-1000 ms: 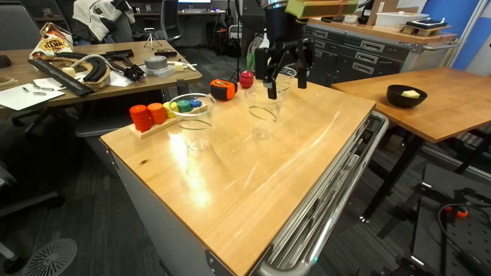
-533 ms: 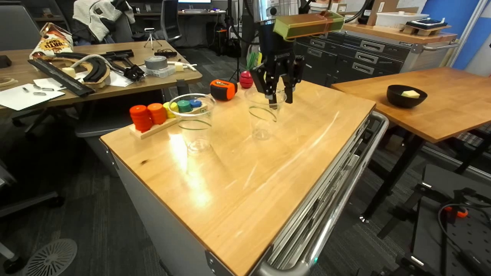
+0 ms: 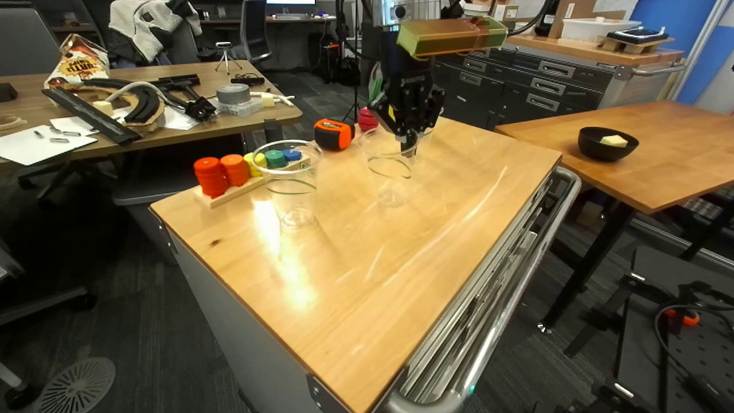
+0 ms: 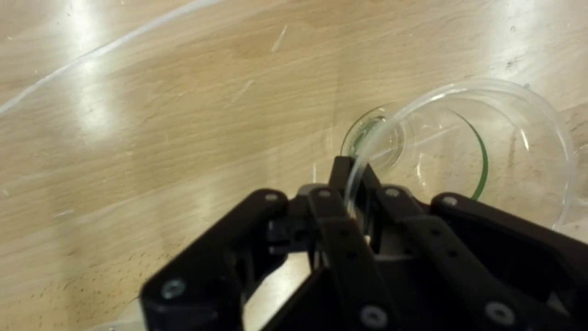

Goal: Stack up the cups

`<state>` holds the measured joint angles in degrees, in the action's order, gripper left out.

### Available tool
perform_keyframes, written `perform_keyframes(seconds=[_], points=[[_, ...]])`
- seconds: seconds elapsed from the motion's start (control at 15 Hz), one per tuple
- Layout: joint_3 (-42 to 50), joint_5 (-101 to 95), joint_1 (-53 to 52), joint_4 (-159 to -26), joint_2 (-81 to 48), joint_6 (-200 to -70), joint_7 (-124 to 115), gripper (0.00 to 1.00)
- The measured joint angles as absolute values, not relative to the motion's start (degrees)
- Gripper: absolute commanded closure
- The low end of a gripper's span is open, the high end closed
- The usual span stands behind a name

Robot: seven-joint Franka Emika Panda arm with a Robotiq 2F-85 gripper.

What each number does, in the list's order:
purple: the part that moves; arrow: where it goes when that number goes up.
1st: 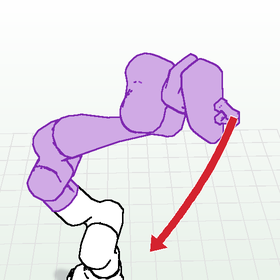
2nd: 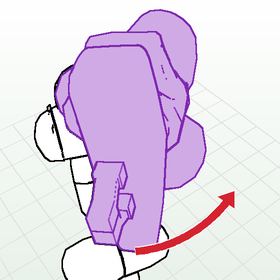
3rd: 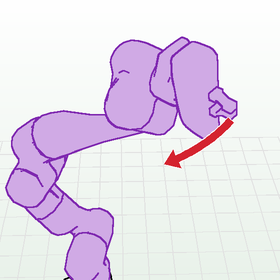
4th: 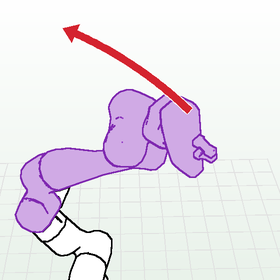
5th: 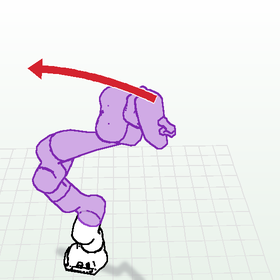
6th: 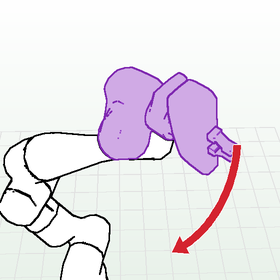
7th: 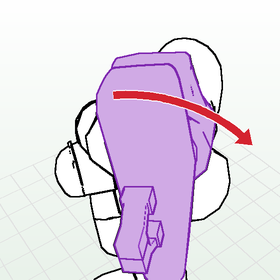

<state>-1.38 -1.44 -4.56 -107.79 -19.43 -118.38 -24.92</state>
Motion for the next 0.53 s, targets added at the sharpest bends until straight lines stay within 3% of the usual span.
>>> perform_keyframes(seconds=[0.53], points=[[-0.06, 6.02, -3.45, -106.78, -16.56, -118.33, -26.87, 0.99]])
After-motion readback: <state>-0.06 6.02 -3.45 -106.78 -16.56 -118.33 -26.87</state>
